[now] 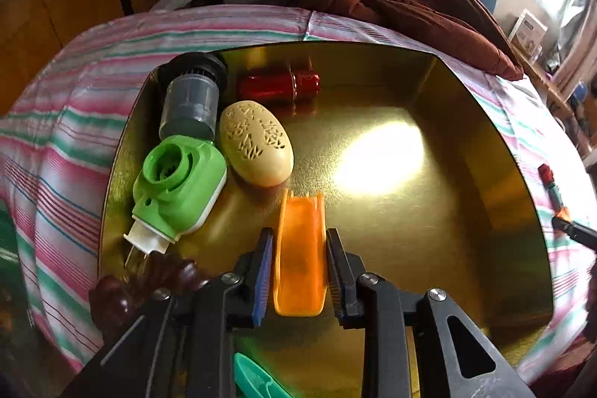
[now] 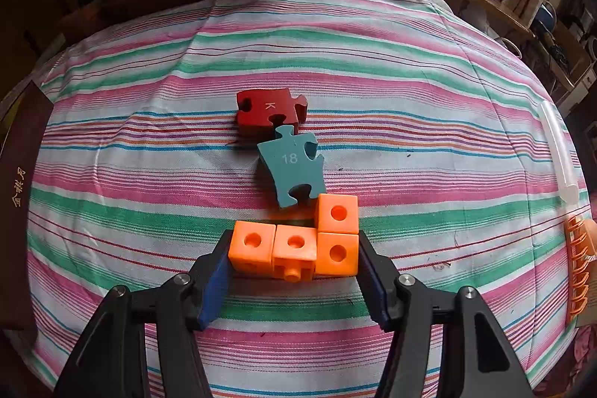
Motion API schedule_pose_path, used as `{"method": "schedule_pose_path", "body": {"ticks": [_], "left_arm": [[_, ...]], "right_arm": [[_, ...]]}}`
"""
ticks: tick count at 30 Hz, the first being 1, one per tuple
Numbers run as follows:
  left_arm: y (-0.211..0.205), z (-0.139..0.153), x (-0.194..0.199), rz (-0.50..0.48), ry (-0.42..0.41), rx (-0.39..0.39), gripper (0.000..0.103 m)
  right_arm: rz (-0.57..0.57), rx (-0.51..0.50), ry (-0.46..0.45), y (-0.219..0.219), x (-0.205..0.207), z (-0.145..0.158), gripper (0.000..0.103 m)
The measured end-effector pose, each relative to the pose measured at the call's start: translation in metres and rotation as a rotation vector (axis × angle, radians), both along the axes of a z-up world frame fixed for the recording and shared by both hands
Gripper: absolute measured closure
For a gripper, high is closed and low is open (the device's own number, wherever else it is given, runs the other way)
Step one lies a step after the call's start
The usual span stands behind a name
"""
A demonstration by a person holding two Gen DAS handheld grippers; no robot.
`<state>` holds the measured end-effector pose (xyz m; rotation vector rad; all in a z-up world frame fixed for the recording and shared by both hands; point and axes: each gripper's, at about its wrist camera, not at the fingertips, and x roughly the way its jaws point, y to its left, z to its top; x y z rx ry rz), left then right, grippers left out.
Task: Organize rigid objects
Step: 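Lower the orange slide piece into the tray and open the left tool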
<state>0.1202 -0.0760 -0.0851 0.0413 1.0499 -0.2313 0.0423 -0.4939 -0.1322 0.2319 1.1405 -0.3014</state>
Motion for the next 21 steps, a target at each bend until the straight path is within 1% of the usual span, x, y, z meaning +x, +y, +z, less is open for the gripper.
{"method": "schedule_pose_path", "body": {"ticks": [4,6,9,10,12,14,17,21], "left_arm": [[-0.002,0.003,-0.003,-0.008,-0.016,0.009,0.072],[-0.003,0.008,-0.007,-0.014,-0.034,0.01,0.065],[-0.003,0.018,-0.016,-0.019,-0.075,0.02,0.059],[-0.003,0.022,-0.018,-0.017,-0.092,0.024,0.058],[0.0,0.035,-0.028,-0.007,-0.142,0.039,0.049],[0.002,0.046,-0.036,-0.006,-0.182,0.043,0.045],[0.006,0.059,-0.049,-0.008,-0.228,0.058,0.043],[0.013,0.069,-0.062,-0.005,-0.253,0.061,0.039]], "right_arm": [[0.0,0.0,0.0,0.0,0.0,-0.001,0.042],[0.0,-0.002,0.0,0.0,0.0,-0.001,0.042],[0.001,-0.005,0.0,0.0,0.0,0.0,0.042],[0.001,-0.006,-0.001,0.0,0.0,0.0,0.042],[0.004,-0.013,-0.001,0.0,0.0,0.0,0.042],[0.005,-0.02,-0.003,0.001,0.0,0.0,0.042],[0.009,-0.033,-0.005,0.003,-0.001,0.001,0.042],[0.013,-0.054,-0.012,0.007,-0.002,0.001,0.042]]}}
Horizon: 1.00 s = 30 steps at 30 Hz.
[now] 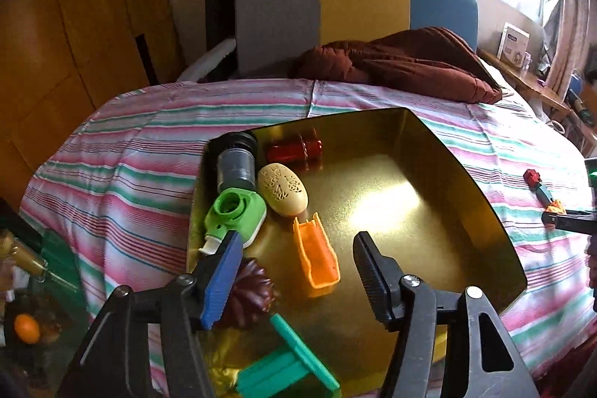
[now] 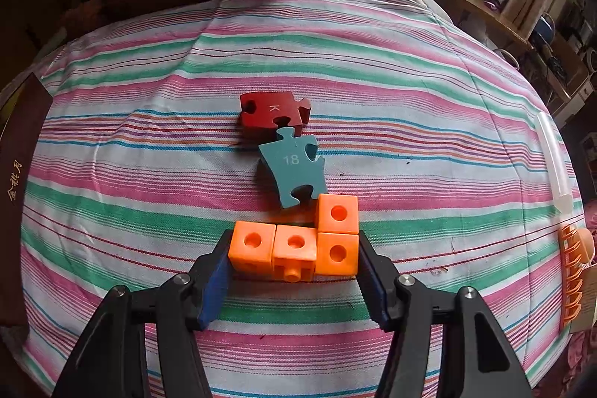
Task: Organize rigid objects
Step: 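Lower the orange slide piece into the tray and open the left tool, then carry the orange cube cluster into the tray and open the right tool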
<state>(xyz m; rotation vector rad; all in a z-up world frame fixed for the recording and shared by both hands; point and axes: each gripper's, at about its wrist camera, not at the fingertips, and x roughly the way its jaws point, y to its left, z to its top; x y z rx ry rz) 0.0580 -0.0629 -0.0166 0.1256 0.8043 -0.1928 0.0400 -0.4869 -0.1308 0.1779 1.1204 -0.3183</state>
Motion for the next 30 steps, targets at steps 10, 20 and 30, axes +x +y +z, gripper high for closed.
{"method": "schedule_pose_path", "body": {"ticks": [10,20,30], "left_arm": [[0.026,0.002,-0.016,0.042,-0.001,-0.023,0.038],[0.055,-0.001,-0.015,0.094,0.02,-0.081,0.038],[0.095,-0.005,-0.016,0.184,0.027,-0.121,0.038]], "right_arm": [[0.041,0.015,-0.008,0.017,-0.002,0.004,0.042],[0.168,0.066,-0.106,0.077,-0.007,0.05,0.042],[0.572,0.118,-0.283,0.223,0.011,0.122,0.042]]}}
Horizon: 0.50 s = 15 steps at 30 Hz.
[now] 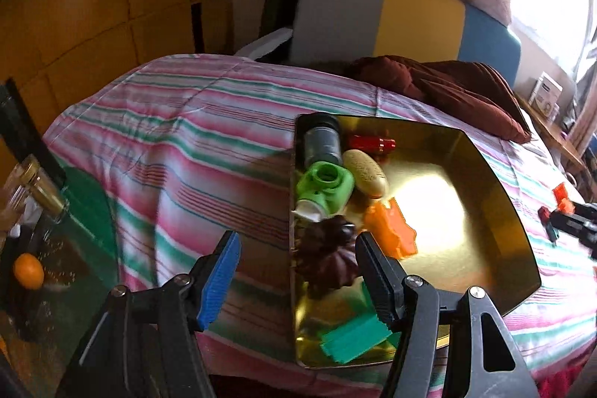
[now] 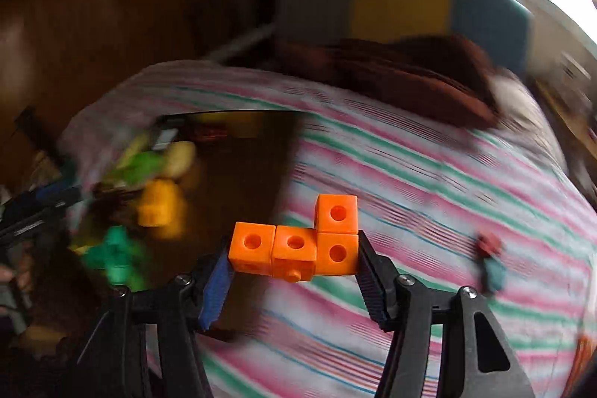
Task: Organize rigid objects
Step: 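Carry the orange cube cluster into the tray and open the right tool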
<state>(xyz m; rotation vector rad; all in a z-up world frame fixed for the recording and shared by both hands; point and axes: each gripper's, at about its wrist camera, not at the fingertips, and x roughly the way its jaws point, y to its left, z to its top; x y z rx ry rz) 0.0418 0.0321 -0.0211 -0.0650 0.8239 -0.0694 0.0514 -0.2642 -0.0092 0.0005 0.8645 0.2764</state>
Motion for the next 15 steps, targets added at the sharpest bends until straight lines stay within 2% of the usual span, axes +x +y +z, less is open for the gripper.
{"method": "schedule_pose_path", "body": {"ticks": [3,8,10,13,15], "left_arm": [[0.01,-0.002,-0.002,0.023,0.003,-0.007,0.038],[0.018,-0.008,-0.005,0.037,0.021,-0.016,0.038],[0.019,-0.011,-0.006,0.036,0.029,-0.02,0.038],[0.018,-0.015,-0.007,0.032,0.037,-0.018,0.038],[0.018,-0.016,-0.007,0.031,0.041,-0.019,0.036]], "right_arm": [[0.104,0.005,0.026,0.048,0.008,-0.01,0.042],[0.205,-0.028,0.127,0.114,0.024,-0.048,0.042],[0.209,-0.053,0.16,0.129,0.029,-0.062,0.042],[0.221,0.007,0.209,0.142,0.036,-0.077,0.042],[0.223,0.012,0.227,0.147,0.04,-0.085,0.041]]}}
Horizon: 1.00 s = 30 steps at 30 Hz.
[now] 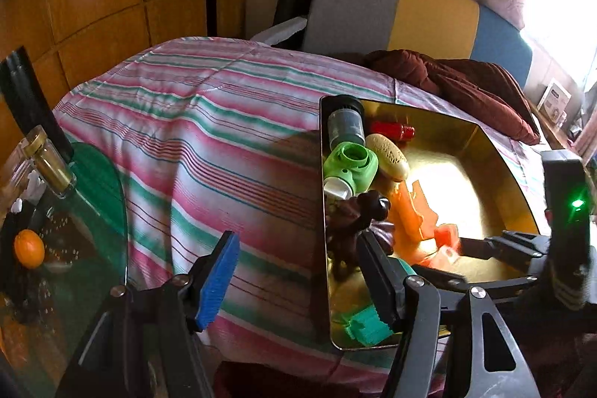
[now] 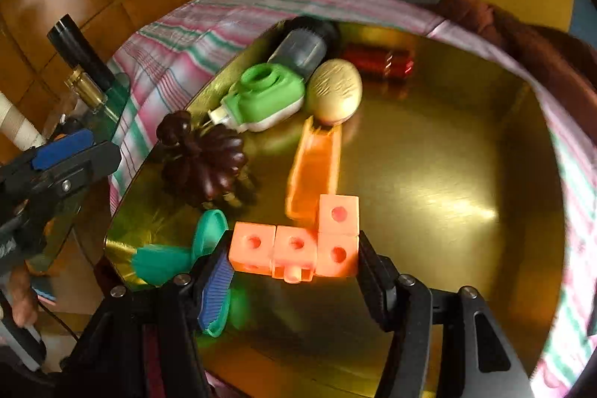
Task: Organize rigid objects
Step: 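Carry the orange cube cluster into the tray and open the right tool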
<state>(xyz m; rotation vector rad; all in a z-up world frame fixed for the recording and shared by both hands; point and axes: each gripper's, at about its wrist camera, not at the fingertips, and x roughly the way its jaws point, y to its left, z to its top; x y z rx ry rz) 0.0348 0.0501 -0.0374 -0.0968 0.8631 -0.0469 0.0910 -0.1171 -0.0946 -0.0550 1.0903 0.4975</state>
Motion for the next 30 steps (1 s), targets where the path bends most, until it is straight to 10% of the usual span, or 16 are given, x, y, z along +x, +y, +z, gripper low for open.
{"method": "schedule_pose_path", "body": {"ticks": [30], "left_arm": [[-0.057,0.026,-0.015,-0.148,-0.067,0.089,0.033]], "right_arm": [[-0.265,0.093,-0.193,-0.146,-0.042,0.065,0.041]]}}
